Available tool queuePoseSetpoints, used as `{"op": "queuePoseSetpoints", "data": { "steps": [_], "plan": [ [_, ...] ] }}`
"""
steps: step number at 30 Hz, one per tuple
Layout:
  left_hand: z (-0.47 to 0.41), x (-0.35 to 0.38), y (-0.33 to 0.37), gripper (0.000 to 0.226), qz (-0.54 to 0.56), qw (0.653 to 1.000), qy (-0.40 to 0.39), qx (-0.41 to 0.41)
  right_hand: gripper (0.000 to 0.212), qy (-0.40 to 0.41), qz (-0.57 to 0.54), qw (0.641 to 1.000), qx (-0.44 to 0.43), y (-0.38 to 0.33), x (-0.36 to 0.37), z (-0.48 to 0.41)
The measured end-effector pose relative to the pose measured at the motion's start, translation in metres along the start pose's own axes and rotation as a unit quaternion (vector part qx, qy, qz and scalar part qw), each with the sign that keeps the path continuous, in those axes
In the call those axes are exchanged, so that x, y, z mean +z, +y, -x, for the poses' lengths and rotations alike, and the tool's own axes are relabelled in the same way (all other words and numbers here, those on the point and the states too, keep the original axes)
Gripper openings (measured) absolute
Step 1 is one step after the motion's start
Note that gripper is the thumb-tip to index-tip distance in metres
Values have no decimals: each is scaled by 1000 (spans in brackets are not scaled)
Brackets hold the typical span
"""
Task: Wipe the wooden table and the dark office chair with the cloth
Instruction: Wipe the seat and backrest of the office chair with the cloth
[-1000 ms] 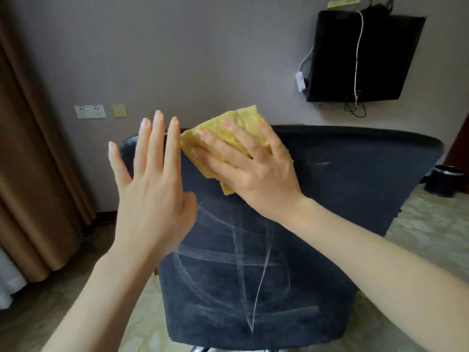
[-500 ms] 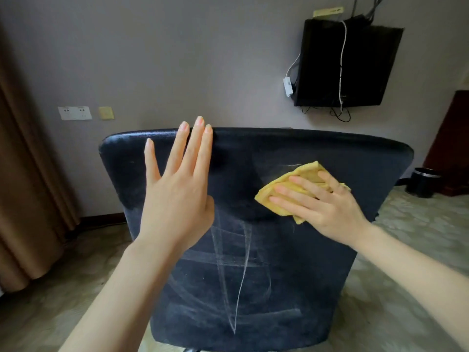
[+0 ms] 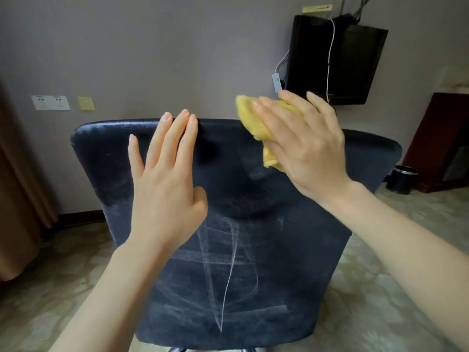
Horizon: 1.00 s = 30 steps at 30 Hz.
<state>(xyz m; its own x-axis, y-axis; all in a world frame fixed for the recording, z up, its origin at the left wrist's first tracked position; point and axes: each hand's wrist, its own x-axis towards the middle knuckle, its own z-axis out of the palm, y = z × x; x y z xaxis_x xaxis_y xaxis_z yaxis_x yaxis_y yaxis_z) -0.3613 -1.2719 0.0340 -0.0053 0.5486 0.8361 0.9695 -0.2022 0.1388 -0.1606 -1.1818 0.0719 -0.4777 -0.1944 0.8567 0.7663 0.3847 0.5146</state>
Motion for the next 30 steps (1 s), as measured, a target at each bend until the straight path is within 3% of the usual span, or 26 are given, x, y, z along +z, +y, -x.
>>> {"op": "queuePoseSetpoints", "data": {
  "steps": [5, 11, 17, 22, 30],
  "plan": [
    [0, 2, -4, 89, -43, 999, -1, -10, 38, 29, 70, 997, 17, -43, 27, 3],
    [-1, 1, -13, 96, -94, 995, -40, -16, 53, 9, 68, 994, -89, -44, 42, 31],
    [-1, -8, -16, 97, -105, 992, -73, -4, 51, -141, -4, 971, -192, -21, 20, 87],
    [1, -12, -14, 100, -103, 990, -92, 6, 51, -185, -14, 950, -251, 18, 0, 106],
    [1, -11, -13, 100, -76, 994, -80, 0, 53, -134, 25, 967, -215, 69, -26, 72]
  ]
}}
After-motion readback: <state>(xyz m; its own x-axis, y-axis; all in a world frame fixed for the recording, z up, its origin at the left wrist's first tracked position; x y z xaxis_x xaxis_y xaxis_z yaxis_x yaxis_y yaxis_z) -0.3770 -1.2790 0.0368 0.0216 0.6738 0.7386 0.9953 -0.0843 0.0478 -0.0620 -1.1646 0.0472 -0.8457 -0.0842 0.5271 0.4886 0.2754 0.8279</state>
